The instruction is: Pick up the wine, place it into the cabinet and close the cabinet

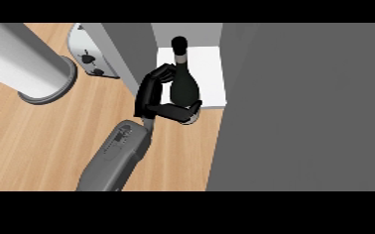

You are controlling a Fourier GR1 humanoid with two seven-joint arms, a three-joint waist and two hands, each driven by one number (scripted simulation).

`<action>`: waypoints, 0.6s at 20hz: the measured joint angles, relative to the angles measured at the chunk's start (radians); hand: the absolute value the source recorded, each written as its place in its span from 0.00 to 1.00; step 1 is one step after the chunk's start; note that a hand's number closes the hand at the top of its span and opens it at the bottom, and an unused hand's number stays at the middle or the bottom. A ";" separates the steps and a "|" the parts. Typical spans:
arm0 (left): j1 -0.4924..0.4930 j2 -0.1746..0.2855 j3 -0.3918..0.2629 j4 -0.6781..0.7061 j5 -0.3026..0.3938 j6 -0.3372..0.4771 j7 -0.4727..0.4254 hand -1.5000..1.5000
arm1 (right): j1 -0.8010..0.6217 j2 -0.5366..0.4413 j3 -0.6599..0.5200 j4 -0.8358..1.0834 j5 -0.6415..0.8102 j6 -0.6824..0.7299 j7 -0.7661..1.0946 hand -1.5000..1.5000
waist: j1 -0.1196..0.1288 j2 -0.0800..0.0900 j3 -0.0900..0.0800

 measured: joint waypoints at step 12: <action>-0.240 0.000 -0.016 0.303 0.156 0.046 -0.071 1.00 | 0.010 0.029 0.008 0.005 -0.014 0.015 -0.029 0.00 | -0.016 0.005 -0.001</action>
